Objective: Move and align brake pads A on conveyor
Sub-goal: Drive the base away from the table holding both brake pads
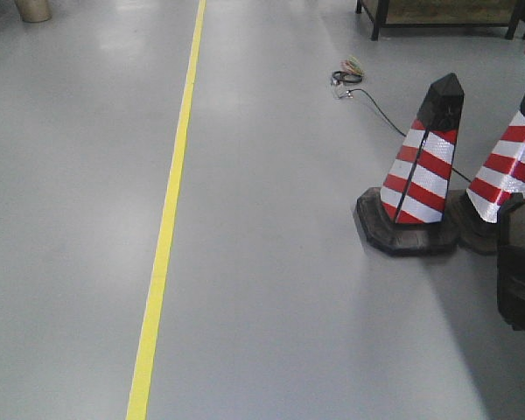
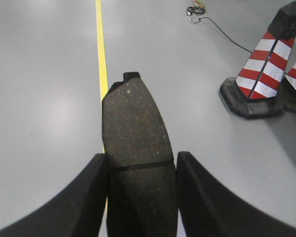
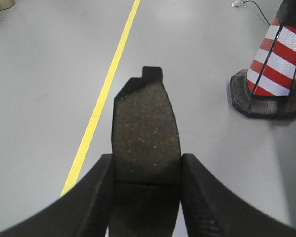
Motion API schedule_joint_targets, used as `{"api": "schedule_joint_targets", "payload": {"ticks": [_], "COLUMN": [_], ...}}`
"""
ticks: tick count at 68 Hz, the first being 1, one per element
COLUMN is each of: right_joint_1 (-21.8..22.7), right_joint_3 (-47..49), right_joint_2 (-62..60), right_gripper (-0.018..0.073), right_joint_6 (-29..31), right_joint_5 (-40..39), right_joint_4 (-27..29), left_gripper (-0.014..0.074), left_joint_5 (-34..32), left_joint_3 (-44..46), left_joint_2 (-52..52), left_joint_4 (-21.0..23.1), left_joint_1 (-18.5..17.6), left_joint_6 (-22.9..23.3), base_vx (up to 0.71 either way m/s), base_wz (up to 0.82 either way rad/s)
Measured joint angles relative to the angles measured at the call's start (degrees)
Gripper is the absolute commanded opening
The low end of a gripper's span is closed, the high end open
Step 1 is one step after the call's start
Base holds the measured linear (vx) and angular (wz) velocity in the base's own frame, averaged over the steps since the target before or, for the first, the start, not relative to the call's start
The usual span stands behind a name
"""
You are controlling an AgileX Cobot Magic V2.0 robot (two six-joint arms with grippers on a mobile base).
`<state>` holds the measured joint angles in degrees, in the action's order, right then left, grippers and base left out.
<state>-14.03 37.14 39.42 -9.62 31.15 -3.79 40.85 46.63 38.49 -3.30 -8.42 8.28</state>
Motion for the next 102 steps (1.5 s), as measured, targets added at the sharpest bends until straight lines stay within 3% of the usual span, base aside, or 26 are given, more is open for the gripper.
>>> {"api": "schedule_joint_targets", "payload": {"ticks": [68,102], "right_joint_1": [0.0,0.0], "right_joint_3": [0.0,0.0], "right_joint_2": [0.0,0.0], "right_gripper": [0.0095,0.0095], "right_joint_6": [0.0,0.0], "right_joint_5": [0.0,0.0], "right_joint_4": [0.0,0.0], "left_gripper": [0.0031,0.0031], "left_joint_5": [0.0,0.0], "left_joint_3": [0.0,0.0], "left_joint_2": [0.0,0.0], "left_joint_4": [0.0,-0.18], "left_joint_1": [0.0,0.0], "left_joint_6": [0.0,0.0], "base_vx": [0.54,0.41], "base_wz": [-0.1,-0.46]}}
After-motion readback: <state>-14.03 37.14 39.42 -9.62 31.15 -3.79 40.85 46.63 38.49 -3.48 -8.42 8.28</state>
